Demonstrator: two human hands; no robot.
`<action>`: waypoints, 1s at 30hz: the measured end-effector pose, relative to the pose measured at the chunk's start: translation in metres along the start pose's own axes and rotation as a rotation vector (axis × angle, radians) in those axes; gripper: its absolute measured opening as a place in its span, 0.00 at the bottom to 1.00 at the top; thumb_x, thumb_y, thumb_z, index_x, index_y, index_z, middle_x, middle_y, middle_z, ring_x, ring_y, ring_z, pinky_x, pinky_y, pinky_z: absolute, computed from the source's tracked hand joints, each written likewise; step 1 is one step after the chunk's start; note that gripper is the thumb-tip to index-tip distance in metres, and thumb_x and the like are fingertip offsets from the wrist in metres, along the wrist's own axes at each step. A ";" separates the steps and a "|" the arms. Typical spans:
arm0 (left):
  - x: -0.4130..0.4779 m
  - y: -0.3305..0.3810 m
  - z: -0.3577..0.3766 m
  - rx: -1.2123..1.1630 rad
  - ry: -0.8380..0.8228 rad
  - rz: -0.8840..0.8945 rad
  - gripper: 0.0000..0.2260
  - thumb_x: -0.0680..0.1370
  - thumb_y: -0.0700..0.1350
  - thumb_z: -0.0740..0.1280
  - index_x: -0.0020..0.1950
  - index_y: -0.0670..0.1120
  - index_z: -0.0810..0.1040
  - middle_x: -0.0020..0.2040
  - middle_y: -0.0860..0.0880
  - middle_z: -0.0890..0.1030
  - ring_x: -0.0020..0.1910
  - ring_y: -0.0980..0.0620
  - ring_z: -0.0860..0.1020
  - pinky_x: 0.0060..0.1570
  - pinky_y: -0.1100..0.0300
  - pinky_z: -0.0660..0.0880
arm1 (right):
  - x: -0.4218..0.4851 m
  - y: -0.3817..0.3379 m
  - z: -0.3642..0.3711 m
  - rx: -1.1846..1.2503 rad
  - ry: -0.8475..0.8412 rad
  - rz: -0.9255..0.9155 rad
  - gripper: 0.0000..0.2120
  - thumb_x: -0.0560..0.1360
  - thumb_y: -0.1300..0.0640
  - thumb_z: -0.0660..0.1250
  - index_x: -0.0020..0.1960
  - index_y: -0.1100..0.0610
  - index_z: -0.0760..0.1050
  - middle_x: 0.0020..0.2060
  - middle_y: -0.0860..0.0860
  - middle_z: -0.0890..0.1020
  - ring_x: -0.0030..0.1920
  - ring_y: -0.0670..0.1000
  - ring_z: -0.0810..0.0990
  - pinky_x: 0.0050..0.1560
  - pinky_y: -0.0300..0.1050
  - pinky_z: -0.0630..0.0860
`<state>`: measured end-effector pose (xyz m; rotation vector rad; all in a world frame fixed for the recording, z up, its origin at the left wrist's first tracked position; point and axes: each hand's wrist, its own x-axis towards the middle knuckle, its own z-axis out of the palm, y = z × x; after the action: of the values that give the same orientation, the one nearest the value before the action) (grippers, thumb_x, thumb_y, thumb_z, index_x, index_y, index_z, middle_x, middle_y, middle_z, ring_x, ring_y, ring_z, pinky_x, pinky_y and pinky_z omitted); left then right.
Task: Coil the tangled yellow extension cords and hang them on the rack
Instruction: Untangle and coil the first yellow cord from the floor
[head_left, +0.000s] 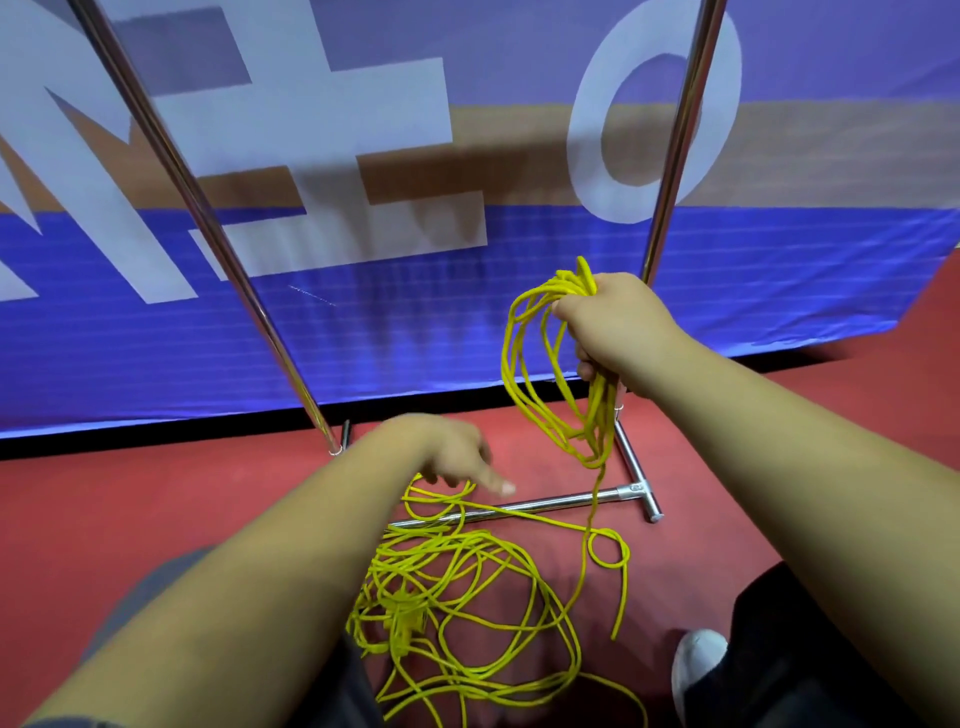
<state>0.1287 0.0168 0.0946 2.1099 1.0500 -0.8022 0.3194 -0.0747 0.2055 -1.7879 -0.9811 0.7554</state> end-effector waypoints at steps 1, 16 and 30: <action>0.002 0.009 0.011 0.116 -0.028 0.020 0.41 0.73 0.67 0.73 0.79 0.46 0.68 0.70 0.46 0.78 0.65 0.45 0.79 0.68 0.47 0.76 | -0.002 -0.001 0.001 0.029 0.007 0.017 0.09 0.77 0.59 0.65 0.37 0.55 0.72 0.26 0.54 0.71 0.21 0.57 0.73 0.31 0.56 0.76; 0.042 0.029 0.104 0.198 -0.203 0.158 0.15 0.84 0.37 0.64 0.70 0.42 0.79 0.67 0.43 0.81 0.61 0.47 0.79 0.53 0.59 0.71 | -0.021 -0.018 -0.021 0.656 0.013 0.011 0.10 0.82 0.62 0.66 0.45 0.52 0.70 0.27 0.47 0.64 0.25 0.48 0.58 0.26 0.40 0.59; -0.028 -0.011 -0.019 -0.941 0.462 0.018 0.13 0.82 0.53 0.70 0.50 0.43 0.83 0.37 0.49 0.80 0.31 0.54 0.80 0.31 0.59 0.82 | -0.008 -0.003 -0.026 0.145 0.063 -0.182 0.10 0.76 0.56 0.69 0.38 0.51 0.71 0.28 0.53 0.68 0.24 0.54 0.66 0.26 0.48 0.69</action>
<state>0.1104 0.0241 0.1239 1.4711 1.2926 0.2249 0.3358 -0.0916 0.2185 -1.5648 -1.0065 0.6357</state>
